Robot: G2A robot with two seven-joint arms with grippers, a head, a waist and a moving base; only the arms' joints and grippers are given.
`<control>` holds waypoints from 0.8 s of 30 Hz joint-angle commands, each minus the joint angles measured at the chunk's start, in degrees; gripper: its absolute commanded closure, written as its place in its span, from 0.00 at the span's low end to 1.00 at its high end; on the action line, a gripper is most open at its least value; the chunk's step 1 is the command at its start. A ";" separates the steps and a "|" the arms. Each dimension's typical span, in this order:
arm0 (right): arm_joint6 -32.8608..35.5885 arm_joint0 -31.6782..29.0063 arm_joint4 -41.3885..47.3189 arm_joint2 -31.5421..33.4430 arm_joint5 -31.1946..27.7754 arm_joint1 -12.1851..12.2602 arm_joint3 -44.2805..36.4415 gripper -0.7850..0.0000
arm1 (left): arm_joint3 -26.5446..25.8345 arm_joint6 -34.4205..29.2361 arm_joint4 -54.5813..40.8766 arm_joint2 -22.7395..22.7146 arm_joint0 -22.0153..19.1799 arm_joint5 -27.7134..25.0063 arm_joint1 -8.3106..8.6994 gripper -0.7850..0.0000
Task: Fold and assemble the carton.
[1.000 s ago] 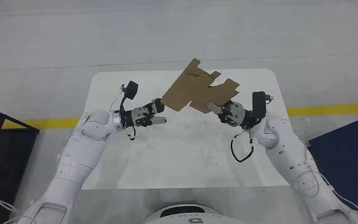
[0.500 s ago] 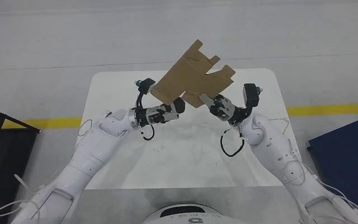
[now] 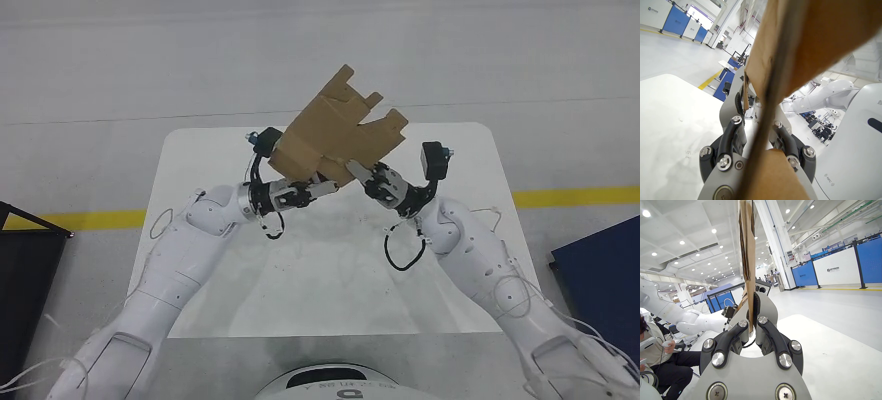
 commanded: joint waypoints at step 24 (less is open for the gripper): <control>-0.24 -1.67 -1.01 8.69 1.08 1.66 0.36 0.00 | 0.53 2.34 19.62 -7.08 0.90 0.00 -0.87 1.00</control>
